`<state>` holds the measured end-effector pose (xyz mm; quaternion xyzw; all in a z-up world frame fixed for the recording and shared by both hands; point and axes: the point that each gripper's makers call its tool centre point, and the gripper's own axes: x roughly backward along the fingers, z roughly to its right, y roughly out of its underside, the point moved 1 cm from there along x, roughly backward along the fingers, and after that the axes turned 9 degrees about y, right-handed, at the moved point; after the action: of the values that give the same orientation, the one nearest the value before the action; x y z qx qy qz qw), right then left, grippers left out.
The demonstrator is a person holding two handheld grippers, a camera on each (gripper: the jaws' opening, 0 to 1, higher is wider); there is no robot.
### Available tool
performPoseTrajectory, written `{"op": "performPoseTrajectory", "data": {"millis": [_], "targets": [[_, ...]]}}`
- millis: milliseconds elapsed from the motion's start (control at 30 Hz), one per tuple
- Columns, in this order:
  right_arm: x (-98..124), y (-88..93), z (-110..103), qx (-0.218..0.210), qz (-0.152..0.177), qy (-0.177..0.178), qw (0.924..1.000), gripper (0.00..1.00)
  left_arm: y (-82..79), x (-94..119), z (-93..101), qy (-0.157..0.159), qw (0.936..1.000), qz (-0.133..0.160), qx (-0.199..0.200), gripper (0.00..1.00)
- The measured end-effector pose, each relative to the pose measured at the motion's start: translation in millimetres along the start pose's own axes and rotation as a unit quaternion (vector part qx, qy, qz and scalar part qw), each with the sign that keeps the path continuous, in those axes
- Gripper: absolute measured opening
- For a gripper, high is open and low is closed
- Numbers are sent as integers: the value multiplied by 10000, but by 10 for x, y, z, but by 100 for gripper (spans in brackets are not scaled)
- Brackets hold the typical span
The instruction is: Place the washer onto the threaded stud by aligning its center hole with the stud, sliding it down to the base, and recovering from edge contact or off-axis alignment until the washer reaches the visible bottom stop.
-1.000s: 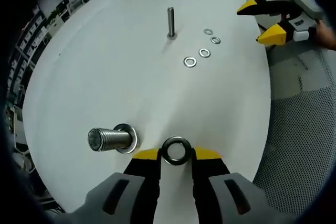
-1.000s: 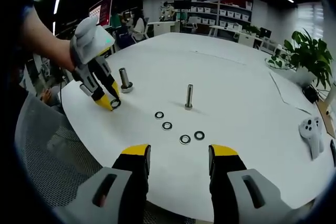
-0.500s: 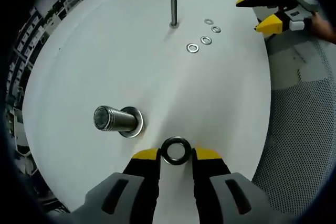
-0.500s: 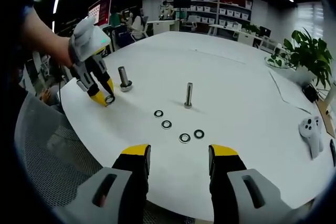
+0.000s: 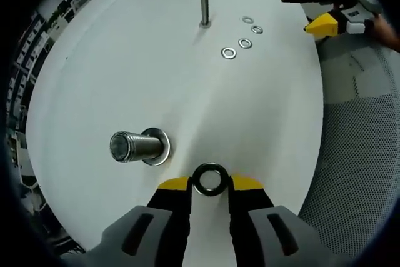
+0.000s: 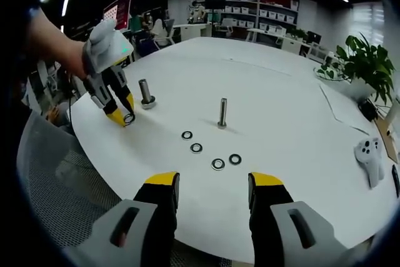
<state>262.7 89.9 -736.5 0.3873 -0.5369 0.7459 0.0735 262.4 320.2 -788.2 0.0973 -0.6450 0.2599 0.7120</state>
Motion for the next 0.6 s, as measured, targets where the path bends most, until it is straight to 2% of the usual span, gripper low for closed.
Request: {"op": "performPoseTrajectory", "data": {"millis": [600], "targets": [[4, -2, -5, -10, -4, 9, 10000, 47, 72, 39, -12, 98, 9996, 188, 168, 18]]}}
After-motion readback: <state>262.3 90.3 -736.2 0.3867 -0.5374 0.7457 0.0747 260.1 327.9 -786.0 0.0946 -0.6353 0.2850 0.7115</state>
